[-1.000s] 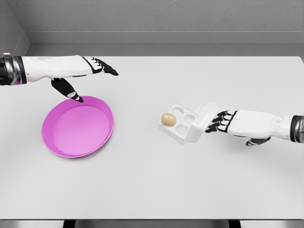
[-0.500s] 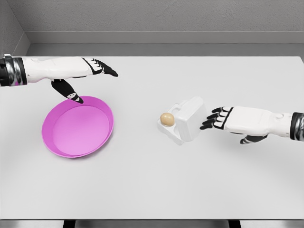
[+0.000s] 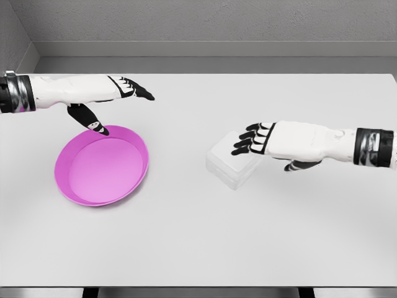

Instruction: Pack egg into the box and close the box lid

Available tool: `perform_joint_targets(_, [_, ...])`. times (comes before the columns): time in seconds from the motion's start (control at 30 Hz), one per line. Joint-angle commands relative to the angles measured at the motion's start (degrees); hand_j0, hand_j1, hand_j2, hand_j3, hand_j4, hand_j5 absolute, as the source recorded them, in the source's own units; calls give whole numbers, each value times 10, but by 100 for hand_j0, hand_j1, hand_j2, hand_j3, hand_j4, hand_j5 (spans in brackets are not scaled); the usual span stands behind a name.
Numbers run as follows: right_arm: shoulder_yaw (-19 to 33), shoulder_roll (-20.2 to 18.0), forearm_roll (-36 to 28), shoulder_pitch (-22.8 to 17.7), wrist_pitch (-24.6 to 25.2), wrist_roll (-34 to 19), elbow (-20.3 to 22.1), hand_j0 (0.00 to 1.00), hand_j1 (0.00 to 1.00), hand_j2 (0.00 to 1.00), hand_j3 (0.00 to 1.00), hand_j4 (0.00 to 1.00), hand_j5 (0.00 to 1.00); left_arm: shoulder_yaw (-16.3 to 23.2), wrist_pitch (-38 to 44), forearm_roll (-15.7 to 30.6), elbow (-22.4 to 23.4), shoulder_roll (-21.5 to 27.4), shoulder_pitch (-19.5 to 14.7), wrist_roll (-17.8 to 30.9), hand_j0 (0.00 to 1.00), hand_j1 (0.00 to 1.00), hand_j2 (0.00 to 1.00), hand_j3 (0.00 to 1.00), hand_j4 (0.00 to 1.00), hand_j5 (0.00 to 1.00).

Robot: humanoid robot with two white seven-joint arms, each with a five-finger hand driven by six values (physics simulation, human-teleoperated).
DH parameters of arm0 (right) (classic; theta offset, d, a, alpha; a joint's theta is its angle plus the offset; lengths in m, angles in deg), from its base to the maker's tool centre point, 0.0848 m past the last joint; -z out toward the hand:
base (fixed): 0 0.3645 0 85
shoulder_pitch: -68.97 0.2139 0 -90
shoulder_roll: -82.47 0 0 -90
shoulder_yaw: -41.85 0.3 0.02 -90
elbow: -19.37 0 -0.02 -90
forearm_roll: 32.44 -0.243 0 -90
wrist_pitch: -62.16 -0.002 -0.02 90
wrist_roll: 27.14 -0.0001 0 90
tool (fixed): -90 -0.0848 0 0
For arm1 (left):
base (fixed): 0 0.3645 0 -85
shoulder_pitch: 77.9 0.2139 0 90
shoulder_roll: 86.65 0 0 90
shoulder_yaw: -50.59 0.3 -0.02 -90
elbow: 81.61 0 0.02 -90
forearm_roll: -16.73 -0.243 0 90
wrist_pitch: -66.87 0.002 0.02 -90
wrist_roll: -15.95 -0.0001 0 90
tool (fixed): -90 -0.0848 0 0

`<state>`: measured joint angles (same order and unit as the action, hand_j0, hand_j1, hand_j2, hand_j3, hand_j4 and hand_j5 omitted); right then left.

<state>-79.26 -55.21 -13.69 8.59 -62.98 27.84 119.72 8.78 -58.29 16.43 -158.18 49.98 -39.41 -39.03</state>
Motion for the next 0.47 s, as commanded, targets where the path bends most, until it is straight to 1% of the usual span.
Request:
perform_joint_targets(0.0, [-11,21,-1,0,1,0,-1,100,100,100,100,100,100,-2,2,3,6,0,0,0,100,100,100,100,100,100])
perform_joint_targets(0.03, [-14,22,0,1,1,0,-2,100,100,100,100,100,100,-4,2,2,10,-1,0,0,100,100,100,100,100,100])
perform_joint_targets(0.07, [-14,22,0,8,1,0,-3,100,100,100,100,100,100,-4,2,3,47,-2,5,0,100,100,100,100,100,100])
perform_joint_targets(0.1, [-6,22,0,12,1,0,-11,100,100,100,100,100,100,-3,2,3,67,-13,7,0,100,100,100,100,100,100])
perform_joint_targets(0.13, [39,22,-5,8,1,0,-40,100,100,100,100,100,100,-4,2,2,70,-19,7,0,100,100,100,100,100,100])
perform_joint_targets(0.17, [83,22,-8,6,1,0,-78,100,100,100,100,100,100,-4,2,2,70,-17,7,0,100,100,100,100,100,100])
perform_joint_targets(0.2, [121,22,-39,5,1,0,-112,100,100,100,100,100,100,-3,2,2,70,-19,9,0,100,100,100,100,100,100])
perform_joint_targets(0.23, [130,20,-62,4,1,0,-138,100,100,100,100,100,100,-2,2,1,70,-19,14,0,100,100,100,100,100,100])
perform_joint_targets(0.27, [130,21,-63,5,1,0,-153,100,100,100,100,100,100,-3,2,1,69,-18,16,0,100,100,100,100,100,100])
perform_joint_targets(0.43, [130,21,-63,4,1,0,-155,100,100,100,100,100,100,-3,2,1,69,-14,17,0,100,100,100,100,100,100])
